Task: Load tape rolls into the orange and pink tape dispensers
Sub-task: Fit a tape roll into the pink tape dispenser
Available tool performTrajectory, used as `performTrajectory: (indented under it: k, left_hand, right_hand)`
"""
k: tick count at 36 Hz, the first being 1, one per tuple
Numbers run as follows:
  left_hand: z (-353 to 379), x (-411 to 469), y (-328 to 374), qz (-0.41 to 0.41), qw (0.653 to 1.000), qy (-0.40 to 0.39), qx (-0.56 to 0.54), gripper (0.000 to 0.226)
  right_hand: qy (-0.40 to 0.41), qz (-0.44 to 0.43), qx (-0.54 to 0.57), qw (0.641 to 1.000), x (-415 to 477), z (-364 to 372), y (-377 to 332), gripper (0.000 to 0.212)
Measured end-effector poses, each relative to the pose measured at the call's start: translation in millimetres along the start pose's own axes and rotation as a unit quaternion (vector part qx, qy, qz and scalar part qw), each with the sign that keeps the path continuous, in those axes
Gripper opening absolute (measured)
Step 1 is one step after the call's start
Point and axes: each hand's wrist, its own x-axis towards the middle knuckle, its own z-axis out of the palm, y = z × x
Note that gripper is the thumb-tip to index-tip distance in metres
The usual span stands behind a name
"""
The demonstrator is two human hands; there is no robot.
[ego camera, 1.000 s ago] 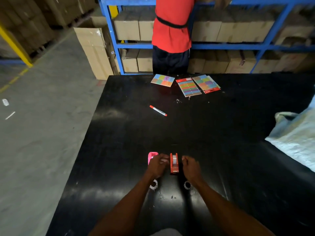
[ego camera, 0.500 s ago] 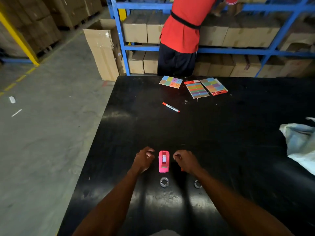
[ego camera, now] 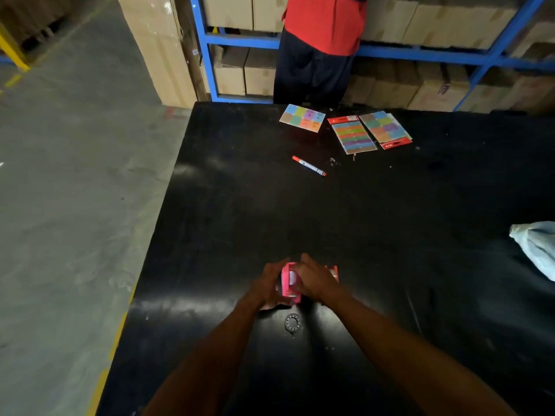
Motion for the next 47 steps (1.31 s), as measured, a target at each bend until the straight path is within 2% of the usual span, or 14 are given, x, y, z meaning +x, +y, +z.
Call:
performTrajectory:
  k: [7, 17, 25, 34, 36, 38, 44, 47]
  left_hand:
    - [2.3, 3.1, -8.3, 0.033, 0.999, 0.014, 0.005, 0.107]
    - [3.5, 7.3, -12.8, 0.019, 1.0, 0.01, 0.019, 0.11]
    - [4.2, 4.6, -8.4, 0.022, 1.0, 0.014, 0.006, 0.107]
    - [2.6, 1.4, -5.4, -0.011, 1.0, -0.021, 0.004, 0.125]
    - [1.4, -3.0, -3.0, -0.003, 1.0, 0.004, 0.012, 0.116]
    - [1.7, -10.0, 2.3, 0.003, 0.999, 0.047, -0.005, 0.098]
    - [4.6, -25.5, 22.9, -0.018, 0.984, 0.129, -0.12, 0.022]
    - [8.3, -26.1, 24.2, -0.032, 0.974, 0.143, -0.17, 0.016]
  right_hand:
    - [-0.002, -0.01, -0.004, 1.0, 12.5, 7.3, 1.9, 0.043]
    - [-0.034, -0.032, -0.018, 0.999, 20.6, 6.6, 8.0, 0.034]
    - [-0.081, -0.035, 0.015, 0.996, 21.9, -3.6, 12.1, 0.04]
    - [-0.052, -0.02, 0.007, 0.998, 15.1, -9.6, 3.1, 0.037]
    - [-0.042, -0.015, 0.003, 0.999, 10.9, -13.7, 0.3, 0.038]
    - [-0.039, -0.013, 0.001, 0.999, 6.5, -18.0, -2.4, 0.04]
    - [-0.018, -0.01, 0.009, 1.0, -11.7, -30.5, -13.8, 0.03]
    - [-0.011, -0.004, 0.025, 1.0, -22.6, -36.2, -23.9, 0.03]
